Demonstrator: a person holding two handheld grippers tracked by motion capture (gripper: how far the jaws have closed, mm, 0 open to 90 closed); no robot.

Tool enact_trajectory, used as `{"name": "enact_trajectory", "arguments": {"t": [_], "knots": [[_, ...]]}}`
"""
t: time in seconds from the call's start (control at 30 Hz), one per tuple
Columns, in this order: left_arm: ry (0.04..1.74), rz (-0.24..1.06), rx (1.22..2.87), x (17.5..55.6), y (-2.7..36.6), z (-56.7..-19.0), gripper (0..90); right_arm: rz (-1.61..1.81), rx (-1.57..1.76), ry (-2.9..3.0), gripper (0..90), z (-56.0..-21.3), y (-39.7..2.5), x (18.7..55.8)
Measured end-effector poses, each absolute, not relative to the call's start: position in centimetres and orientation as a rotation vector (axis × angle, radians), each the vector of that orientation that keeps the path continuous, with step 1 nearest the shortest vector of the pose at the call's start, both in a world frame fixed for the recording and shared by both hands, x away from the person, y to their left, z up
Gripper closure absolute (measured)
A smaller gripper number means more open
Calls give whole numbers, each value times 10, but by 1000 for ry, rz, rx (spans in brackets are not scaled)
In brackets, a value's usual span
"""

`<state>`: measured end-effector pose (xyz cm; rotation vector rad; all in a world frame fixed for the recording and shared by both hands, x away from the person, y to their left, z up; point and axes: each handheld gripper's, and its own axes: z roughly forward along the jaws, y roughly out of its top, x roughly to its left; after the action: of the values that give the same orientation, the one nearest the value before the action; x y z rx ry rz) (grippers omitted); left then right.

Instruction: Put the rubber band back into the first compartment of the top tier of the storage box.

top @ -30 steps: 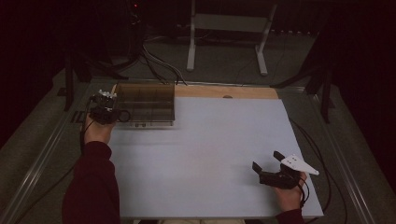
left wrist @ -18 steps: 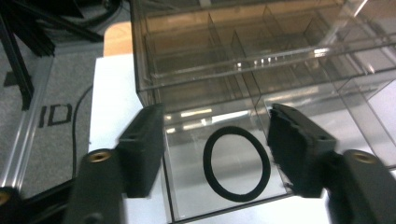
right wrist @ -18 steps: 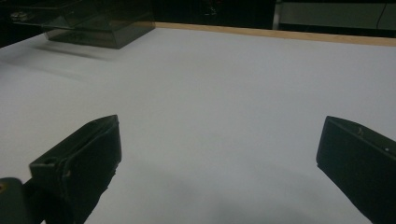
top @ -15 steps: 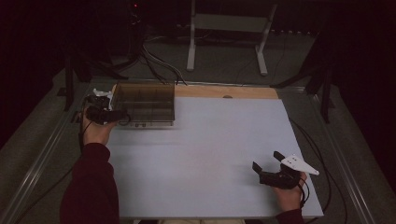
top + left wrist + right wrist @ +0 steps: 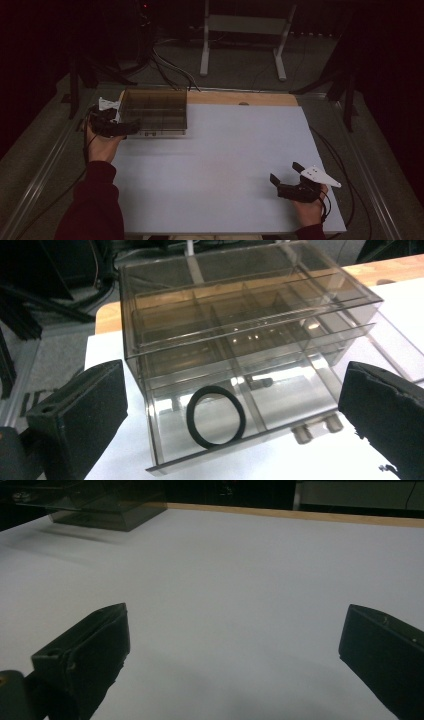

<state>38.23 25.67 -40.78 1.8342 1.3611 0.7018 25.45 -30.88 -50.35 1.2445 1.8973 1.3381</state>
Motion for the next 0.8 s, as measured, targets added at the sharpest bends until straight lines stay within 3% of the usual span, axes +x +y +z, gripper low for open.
{"name": "enact_trajectory", "arguments": {"t": [0.8], "knots": [[1152,756,1922,332,216,-401,5,1340,1240,1901,1,-503,-308,254]]}}
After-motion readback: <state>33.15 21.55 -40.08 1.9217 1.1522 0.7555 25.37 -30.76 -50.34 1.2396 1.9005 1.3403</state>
